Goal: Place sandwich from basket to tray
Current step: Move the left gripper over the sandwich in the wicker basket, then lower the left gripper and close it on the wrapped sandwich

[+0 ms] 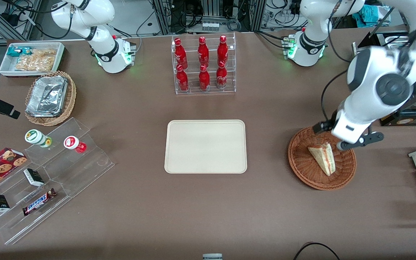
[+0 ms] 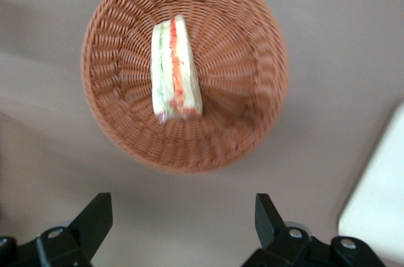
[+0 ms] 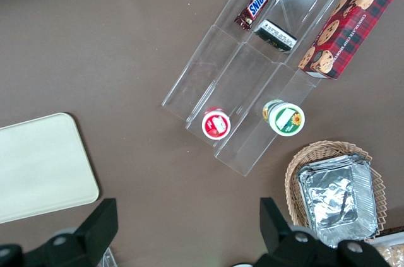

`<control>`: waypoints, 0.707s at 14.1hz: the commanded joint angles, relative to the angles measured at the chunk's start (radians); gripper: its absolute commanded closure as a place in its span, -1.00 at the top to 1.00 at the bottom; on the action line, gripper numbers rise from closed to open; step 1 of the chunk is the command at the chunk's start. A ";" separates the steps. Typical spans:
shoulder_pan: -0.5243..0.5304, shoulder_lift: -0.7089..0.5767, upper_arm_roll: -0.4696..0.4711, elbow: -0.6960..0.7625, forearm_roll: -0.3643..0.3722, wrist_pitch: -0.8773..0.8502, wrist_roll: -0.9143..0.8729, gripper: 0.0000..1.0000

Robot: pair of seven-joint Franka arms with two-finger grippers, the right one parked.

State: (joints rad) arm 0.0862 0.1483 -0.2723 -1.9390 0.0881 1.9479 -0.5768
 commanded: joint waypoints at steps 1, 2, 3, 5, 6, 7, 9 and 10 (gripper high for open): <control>0.000 0.037 0.061 -0.104 0.007 0.182 -0.123 1.00; 0.001 0.065 0.076 -0.109 0.007 0.203 -0.123 1.00; 0.003 0.095 0.088 -0.110 0.007 0.229 -0.127 1.00; 0.004 0.132 0.088 -0.113 0.002 0.299 -0.147 1.00; 0.004 0.145 0.088 -0.109 0.001 0.313 -0.150 1.00; 0.001 0.152 0.088 -0.106 -0.010 0.331 -0.153 1.00; -0.002 0.165 0.087 -0.100 -0.011 0.362 -0.153 1.00; -0.002 0.178 0.087 -0.098 -0.010 0.367 -0.153 1.00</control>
State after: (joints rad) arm 0.0893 0.3069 -0.1846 -2.0514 0.0855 2.2959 -0.7112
